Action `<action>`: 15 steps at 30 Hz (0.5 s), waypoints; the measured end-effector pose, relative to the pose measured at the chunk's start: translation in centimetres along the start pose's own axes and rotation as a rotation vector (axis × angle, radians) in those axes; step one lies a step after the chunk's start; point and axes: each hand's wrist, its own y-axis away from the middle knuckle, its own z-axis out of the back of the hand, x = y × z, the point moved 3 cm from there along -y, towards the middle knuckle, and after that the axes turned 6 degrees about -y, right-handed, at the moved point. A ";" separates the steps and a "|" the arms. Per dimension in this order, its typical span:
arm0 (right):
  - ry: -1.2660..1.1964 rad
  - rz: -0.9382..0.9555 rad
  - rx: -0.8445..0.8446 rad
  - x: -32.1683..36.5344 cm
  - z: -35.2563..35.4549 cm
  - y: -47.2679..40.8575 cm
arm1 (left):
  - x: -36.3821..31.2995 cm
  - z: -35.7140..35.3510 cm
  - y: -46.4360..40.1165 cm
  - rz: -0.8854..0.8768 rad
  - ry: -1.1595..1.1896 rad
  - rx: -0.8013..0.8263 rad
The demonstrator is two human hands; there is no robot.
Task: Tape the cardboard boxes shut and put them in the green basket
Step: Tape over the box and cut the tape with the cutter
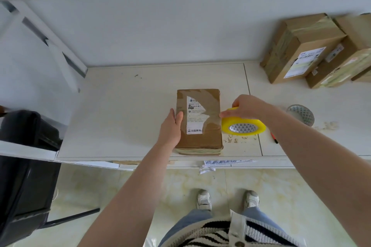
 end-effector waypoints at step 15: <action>-0.163 0.139 0.029 -2.2 -0.1 1.1 | -4.7 -3.5 0.1 -0.148 -0.632 -0.225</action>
